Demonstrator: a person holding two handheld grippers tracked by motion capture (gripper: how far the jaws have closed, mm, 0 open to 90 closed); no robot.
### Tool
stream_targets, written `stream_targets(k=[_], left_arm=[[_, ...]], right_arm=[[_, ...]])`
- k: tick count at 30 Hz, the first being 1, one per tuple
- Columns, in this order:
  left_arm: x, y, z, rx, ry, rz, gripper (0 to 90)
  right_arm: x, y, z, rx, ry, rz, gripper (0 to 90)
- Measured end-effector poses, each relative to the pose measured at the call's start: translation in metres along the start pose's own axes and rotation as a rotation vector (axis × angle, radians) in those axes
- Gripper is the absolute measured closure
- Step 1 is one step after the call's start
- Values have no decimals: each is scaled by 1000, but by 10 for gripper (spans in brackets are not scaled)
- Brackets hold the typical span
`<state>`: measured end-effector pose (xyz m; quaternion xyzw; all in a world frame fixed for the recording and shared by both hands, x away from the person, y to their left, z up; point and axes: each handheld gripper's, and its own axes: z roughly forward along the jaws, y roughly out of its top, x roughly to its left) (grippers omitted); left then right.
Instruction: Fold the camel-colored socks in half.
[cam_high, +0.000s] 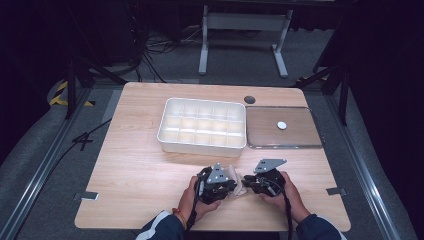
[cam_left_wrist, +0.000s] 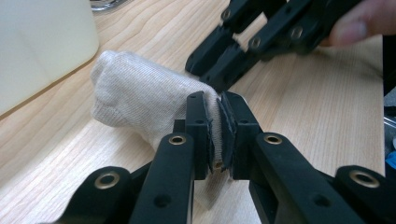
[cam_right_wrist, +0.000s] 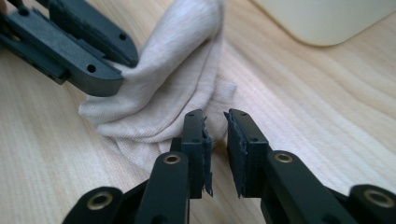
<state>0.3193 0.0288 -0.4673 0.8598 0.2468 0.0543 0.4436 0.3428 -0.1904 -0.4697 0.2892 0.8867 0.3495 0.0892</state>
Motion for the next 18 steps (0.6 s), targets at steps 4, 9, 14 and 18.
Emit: stream_targets(k=[4,9,14,18], left_arm=[[-3,1,3,7,2,2,815],[-6,1,8,13,6,22,805],[-7,1,11,16,11,30,806],[-7,1,11,11,6,29,808]], right_arm=[[4,0,3,-14,4,-3,834],[7,1,4,-17,-1,-6,848],[2,3,-1,-42,-7,-9,776],[-2,10,-13,-162,10,20,724]])
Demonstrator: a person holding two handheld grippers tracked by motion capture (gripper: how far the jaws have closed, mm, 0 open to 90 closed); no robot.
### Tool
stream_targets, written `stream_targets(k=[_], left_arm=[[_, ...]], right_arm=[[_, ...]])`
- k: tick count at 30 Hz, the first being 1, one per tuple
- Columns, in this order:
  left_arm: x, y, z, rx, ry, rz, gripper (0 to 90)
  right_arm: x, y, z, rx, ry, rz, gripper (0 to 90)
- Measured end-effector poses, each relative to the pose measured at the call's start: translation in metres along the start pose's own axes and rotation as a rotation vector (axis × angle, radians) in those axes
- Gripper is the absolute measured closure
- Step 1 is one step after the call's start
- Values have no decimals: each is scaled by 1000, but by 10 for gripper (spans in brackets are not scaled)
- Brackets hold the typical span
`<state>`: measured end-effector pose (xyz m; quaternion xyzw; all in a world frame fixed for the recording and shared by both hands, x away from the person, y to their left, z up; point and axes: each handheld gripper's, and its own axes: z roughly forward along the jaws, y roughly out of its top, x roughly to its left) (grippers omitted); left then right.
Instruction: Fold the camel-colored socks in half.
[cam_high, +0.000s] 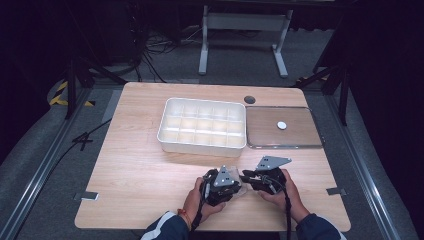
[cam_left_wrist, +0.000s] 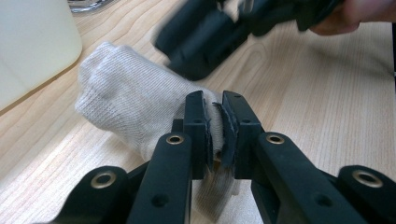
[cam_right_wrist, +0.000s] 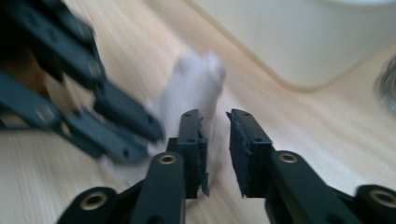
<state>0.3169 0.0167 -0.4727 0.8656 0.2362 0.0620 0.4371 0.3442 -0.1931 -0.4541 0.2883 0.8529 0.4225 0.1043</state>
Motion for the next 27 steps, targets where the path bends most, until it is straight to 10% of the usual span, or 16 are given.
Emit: stream_targets(k=[9,21,27], left_arm=[[-2,-1,1,-6,5,7,806],[-4,-3,-19,-10,-18,34,744],[14,-7,-43,-88,6,-48,767]], right_arm=[[2,8,15,-35,38,34,604],[-7,-5,16,22,78,74,802],[-6,-8,15,23,58,63,817]])
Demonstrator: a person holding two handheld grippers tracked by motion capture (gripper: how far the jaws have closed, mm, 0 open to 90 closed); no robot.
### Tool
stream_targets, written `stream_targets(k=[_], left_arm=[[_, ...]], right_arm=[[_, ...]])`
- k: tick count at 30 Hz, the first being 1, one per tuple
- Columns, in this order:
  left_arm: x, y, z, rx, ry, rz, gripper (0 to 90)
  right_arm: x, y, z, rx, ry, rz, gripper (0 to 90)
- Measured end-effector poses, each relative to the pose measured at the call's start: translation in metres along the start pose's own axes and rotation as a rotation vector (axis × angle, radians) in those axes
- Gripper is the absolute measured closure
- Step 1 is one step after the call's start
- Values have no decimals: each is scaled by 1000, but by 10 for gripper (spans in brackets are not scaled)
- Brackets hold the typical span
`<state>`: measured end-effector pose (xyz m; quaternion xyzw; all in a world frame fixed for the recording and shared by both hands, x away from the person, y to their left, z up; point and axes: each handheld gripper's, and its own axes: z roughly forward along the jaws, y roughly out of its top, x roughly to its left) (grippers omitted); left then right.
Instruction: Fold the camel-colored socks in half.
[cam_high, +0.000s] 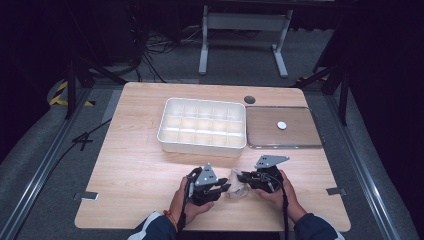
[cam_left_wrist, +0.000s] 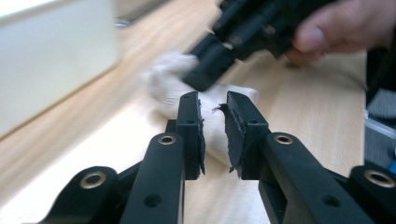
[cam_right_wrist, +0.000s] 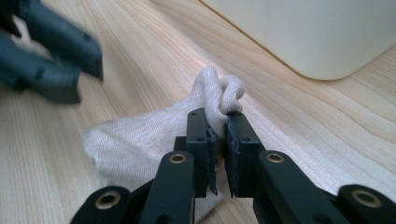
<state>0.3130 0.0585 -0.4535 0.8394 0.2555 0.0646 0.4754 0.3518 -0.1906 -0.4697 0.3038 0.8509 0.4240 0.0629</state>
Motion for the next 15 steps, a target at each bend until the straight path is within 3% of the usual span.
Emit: stream_targets(k=[1,7,15], left_arm=[[0,0,3,5,-11,-11,772],[-18,-1,28,61,-40,75,770],[-27,-6,36,102,-19,155,766]], right_arm=[[1,0,0,1,-5,-7,817],[9,-1,-1,5,-31,-39,816],[10,-3,-3,9,-34,-51,787]])
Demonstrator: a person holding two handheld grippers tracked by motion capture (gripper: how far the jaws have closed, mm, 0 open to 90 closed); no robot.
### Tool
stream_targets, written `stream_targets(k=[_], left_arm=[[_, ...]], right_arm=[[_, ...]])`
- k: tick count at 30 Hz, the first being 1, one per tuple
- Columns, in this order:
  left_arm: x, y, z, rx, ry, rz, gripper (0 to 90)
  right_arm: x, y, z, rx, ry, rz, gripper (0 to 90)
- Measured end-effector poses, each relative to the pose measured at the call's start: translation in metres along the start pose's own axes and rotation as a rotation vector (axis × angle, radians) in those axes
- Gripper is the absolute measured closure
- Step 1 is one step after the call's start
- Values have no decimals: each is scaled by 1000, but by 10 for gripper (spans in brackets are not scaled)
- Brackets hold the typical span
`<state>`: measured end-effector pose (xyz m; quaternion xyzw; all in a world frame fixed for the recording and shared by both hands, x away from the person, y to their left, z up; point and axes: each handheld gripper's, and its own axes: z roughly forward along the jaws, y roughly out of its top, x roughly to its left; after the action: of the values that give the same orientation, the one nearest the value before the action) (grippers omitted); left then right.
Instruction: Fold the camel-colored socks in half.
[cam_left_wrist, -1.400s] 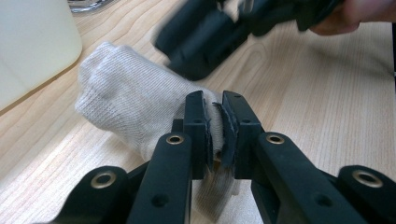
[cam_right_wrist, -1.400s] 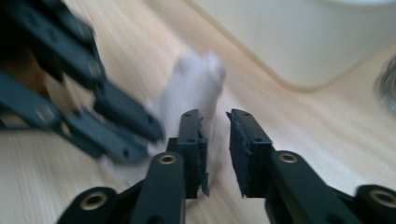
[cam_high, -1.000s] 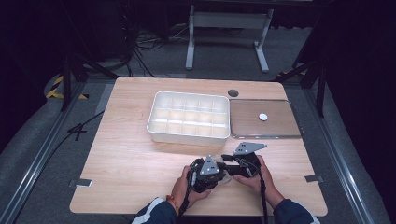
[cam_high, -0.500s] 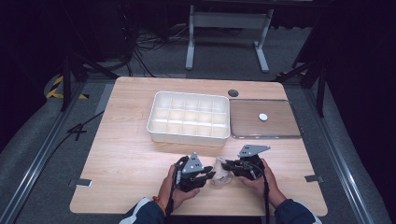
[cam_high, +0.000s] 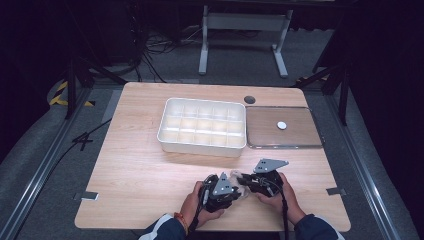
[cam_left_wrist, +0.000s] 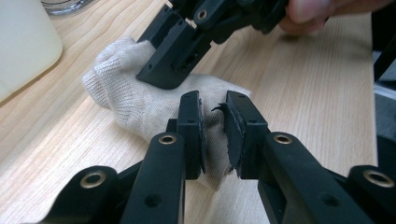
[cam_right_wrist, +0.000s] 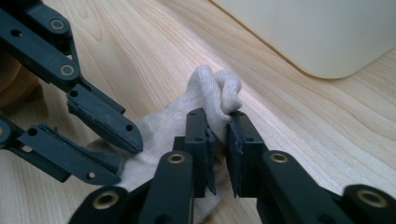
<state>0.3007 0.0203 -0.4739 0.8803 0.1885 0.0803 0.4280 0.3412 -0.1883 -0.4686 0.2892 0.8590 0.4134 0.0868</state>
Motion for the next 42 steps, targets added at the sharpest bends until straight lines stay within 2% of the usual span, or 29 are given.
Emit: stream_targets(k=[5,7,11,14,16,19,22,24,25,27,29,33,36,39,42], left_arm=[[1,-3,0,-13,-12,-18,766],[2,-3,0,-17,-15,-27,766],[2,-4,0,-11,-14,-19,765],[3,-4,0,-14,-18,-19,766],[3,-4,0,-12,-17,-17,766],[2,-3,0,-9,-17,-12,765],[2,-3,0,-10,-17,-11,765],[1,-4,0,-17,-15,-23,766],[1,-3,0,-12,-13,-12,766],[2,-3,0,-7,-12,-7,765],[2,-3,0,-7,-13,-5,765],[1,-3,0,-7,-12,-2,765],[1,-3,0,-10,-8,-1,765],[2,-4,0,-18,-14,-17,766],[3,-5,0,-17,-19,-23,766]], right_arm=[[-3,1,-6,13,-17,6,759],[-5,2,-7,21,-41,2,771],[-13,0,-9,41,-88,10,798],[-14,3,-18,-19,-88,28,770],[-10,8,-24,-89,-59,20,752],[-1,14,-23,-123,-20,-1,720],[6,18,-11,-100,-6,-23,684],[7,18,-9,-84,-9,-20,695],[6,16,-3,-49,-29,-24,720],[2,10,4,-4,-39,-7,752],[-3,6,4,-6,-20,23,788],[-5,4,2,26,-36,22,826],[-7,3,1,34,-42,25,830],[-9,0,2,74,-69,22,827],[-13,0,-2,63,-82,41,795]])
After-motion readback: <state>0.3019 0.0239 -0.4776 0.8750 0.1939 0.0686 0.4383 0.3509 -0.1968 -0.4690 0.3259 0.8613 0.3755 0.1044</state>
